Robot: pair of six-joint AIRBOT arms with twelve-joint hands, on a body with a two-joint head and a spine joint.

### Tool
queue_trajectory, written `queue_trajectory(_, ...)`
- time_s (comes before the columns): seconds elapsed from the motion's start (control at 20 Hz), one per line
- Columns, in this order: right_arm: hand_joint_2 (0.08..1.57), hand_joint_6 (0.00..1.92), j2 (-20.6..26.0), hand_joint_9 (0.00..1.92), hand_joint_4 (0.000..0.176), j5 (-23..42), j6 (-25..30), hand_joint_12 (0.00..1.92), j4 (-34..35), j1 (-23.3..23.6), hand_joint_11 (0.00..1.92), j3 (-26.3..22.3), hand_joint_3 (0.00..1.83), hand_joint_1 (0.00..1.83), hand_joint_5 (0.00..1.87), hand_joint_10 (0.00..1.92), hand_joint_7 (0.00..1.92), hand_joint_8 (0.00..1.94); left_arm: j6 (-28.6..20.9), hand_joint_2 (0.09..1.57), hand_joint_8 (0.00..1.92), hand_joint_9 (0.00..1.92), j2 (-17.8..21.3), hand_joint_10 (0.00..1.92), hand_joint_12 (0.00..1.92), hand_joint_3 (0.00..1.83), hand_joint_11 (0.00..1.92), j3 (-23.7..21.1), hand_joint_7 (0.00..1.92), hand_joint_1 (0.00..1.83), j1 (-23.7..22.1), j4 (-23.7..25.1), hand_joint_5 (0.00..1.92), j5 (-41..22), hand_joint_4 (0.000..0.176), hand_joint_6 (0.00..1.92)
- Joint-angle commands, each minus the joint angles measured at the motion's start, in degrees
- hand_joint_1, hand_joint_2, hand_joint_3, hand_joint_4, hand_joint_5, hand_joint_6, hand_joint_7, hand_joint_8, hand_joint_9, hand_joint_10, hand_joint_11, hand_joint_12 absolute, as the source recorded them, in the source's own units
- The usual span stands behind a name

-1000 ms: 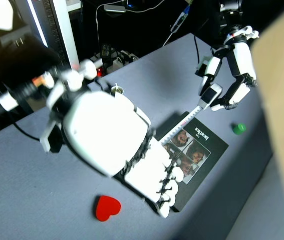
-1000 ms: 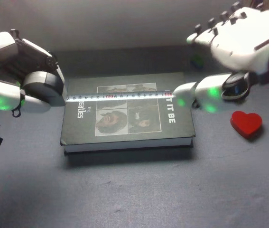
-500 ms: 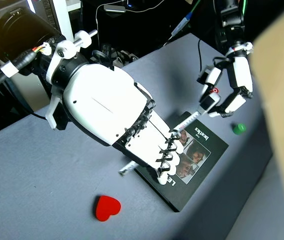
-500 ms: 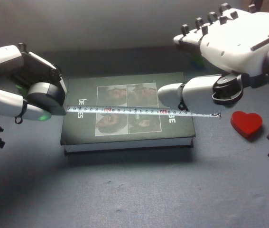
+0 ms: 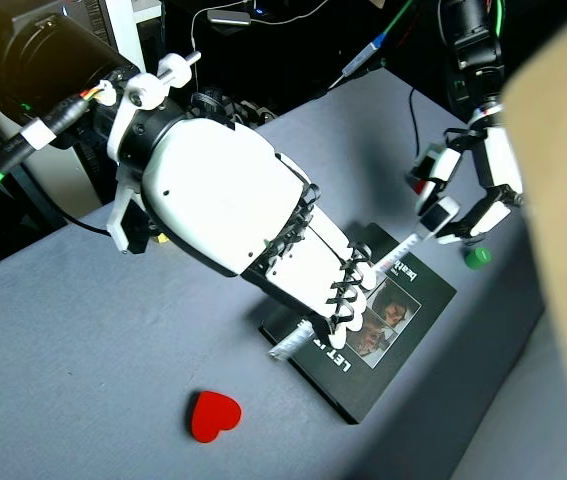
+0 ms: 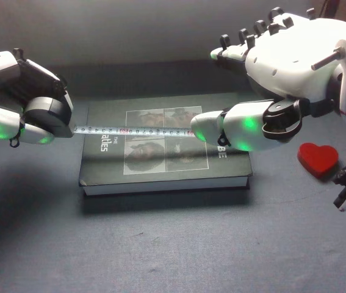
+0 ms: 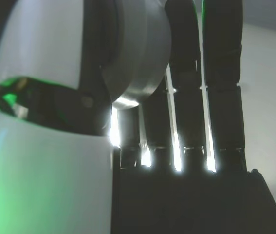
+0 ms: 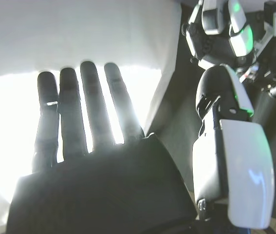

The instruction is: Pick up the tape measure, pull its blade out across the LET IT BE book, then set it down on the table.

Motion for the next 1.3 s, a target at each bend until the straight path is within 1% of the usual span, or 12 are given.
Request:
queue_trajectory(0.0, 1.08, 0.0, 0.2, 0.24, 0.0, -0.56, 0.31, 0.79, -4.45, 0.28, 0.0, 0.26, 0.0, 0.0, 0.19, 0.01, 0.27, 0.01, -1.29, 1.05, 0.48, 1.13, -0.5, 0.9, 0.71, 0.0, 1.07, 0.63, 1.23, 1.4, -0.28, -3.05, 0.96, -6.41, 0.0, 0.87)
queue_trajectory(0.1, 1.08, 0.0, 0.18, 0.24, 0.0, -0.54, 0.31, 0.72, -4.46, 0.19, 0.0, 0.32, 0.0, 0.0, 0.19, 0.0, 0.27, 0.0, -1.66, 1.05, 0.48, 1.13, -1.07, 0.9, 0.71, 0.0, 1.06, 1.33, 1.23, 1.4, 0.05, -2.89, 0.96, -6.41, 0.0, 0.88)
queue_trajectory(0.2, 1.08, 0.0, 0.17, 0.23, 0.0, -0.47, 0.31, 0.69, -4.46, 0.19, 0.0, 0.32, 0.0, 0.0, 0.2, 0.0, 0.26, 0.0, -1.99, 1.04, 0.48, 1.14, -1.78, 0.89, 0.71, 0.0, 1.06, 2.19, 1.22, 1.4, 0.38, -2.89, 0.97, -6.43, 0.0, 0.88)
queue_trajectory(0.6, 1.1, 0.0, 0.14, 0.25, 0.0, -0.36, 0.35, 0.75, -4.46, 0.17, 0.0, 0.32, 0.0, 0.0, 0.2, 0.0, 0.27, 0.0, -2.94, 1.04, 0.39, 1.13, -4.0, 0.89, 0.71, 0.0, 1.06, 6.6, 1.26, 1.4, 2.4, -2.9, 1.0, -6.6, 0.0, 0.85)
queue_trajectory(0.7, 1.1, 0.0, 0.14, 0.25, 0.0, -0.36, 0.35, 0.73, -4.46, 0.17, 0.0, 0.32, 0.0, 0.0, 0.2, 0.0, 0.27, 0.0, -3.53, 1.03, 0.36, 1.14, -4.02, 0.87, 0.71, 0.0, 1.06, 6.68, 1.27, 1.4, 3.12, -2.9, 1.02, -6.6, 0.0, 0.84)
queue_trajectory(0.85, 1.1, 0.0, 0.15, 0.26, 0.0, -0.4, 0.34, 0.81, -4.51, 0.13, 0.0, 0.32, 0.0, 0.0, 0.21, 0.0, 0.27, 0.0, -3.8, 1.03, 0.35, 1.13, -4.02, 0.88, 0.71, 0.0, 1.05, 6.41, 1.29, 1.4, 4.08, -2.9, 1.03, -6.97, 0.0, 0.83)
queue_trajectory(1.0, 1.1, 0.0, 0.15, 0.28, 0.0, -0.41, 0.34, 0.84, -4.72, 0.08, 0.0, 0.33, 0.0, 0.0, 0.21, 0.01, 0.29, 0.01, -4.14, 1.03, 0.35, 1.13, -4.05, 0.89, 0.71, 0.0, 1.05, 6.42, 1.29, 1.4, 5.26, -2.92, 1.03, -7.13, 0.0, 0.82)
queue_trajectory(1.1, 1.09, 0.0, 0.15, 0.27, 0.0, -0.41, 0.35, 0.78, -4.75, 0.04, 0.0, 0.33, 0.0, 0.0, 0.19, 0.0, 0.27, 0.0, -4.39, 1.03, 0.34, 1.13, -4.16, 0.9, 0.72, 0.0, 1.06, 6.68, 1.29, 1.4, 5.48, -2.97, 1.01, -7.17, 0.0, 0.82)
queue_trajectory(1.25, 1.08, 0.0, 0.14, 0.26, 0.0, -0.41, 0.35, 0.77, -4.84, -0.01, 0.0, 0.33, 0.0, 0.01, 0.19, 0.0, 0.26, 0.0, -4.39, 1.03, 0.34, 1.12, -4.37, 0.92, 0.72, 0.0, 1.06, 6.92, 1.3, 1.4, 5.89, -3.44, 1.01, -7.67, 0.0, 0.82)
